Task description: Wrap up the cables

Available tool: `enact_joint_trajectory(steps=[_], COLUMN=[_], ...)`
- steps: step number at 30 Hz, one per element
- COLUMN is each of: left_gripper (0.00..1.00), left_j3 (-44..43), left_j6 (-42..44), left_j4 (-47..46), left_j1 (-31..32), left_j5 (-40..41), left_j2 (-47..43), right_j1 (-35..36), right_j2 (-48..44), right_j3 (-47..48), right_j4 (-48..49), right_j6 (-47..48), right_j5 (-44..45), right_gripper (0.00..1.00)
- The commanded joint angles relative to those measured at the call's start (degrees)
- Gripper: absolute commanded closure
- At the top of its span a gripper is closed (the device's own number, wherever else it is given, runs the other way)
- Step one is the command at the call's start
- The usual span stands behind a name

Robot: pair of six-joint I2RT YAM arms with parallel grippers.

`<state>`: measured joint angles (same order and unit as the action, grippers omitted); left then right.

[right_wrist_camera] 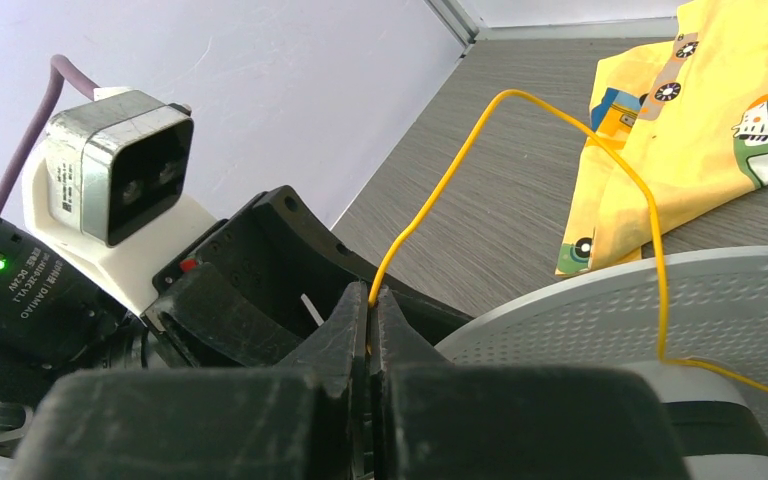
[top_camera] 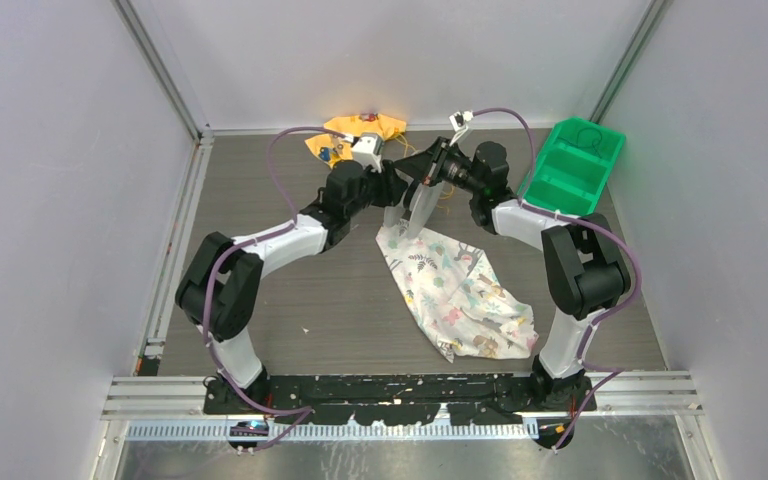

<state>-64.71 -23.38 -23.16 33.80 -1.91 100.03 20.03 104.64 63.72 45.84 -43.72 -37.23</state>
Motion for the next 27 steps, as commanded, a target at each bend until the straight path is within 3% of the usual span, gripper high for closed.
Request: enact_joint_trajectory(steps=[1, 6, 11, 16, 27], left_gripper=[0.55, 0.61, 0.49, 0.44, 0.5], left_j3=[-2.86, -3.1, -3.08, -3.56, -1.24], left_j6=[0.69, 0.46, -0.2, -0.01, -0.89], left_j4=[-1.72, -1.76, -1.96, -1.69, -5.58], left_j1=[0.34, 0.39, 0.38, 0.35, 0.39], left_j5=[1.53, 1.52, 0.77, -0.43, 4.62], left_j2=[0.07, -0.04, -0.81, -1.06, -2.12], right_j1=[0.2, 0.19, 0.19, 0.24, 0.22], right_j2=[-1.23, -1.17, -1.28, -1.28, -1.21], right_j3=[-0.27, -0.29, -0.1, 0.35, 0.64], right_j4=[3.01, 3.11, 2.53, 2.13, 1.49], right_j6=[0.05, -0.13, 0.04, 0.04, 0.13], right_j5=[-0.46, -0.38, -0.38, -0.38, -0.64], right_gripper=[0.99, 0.99, 0.99, 0.99, 0.99])
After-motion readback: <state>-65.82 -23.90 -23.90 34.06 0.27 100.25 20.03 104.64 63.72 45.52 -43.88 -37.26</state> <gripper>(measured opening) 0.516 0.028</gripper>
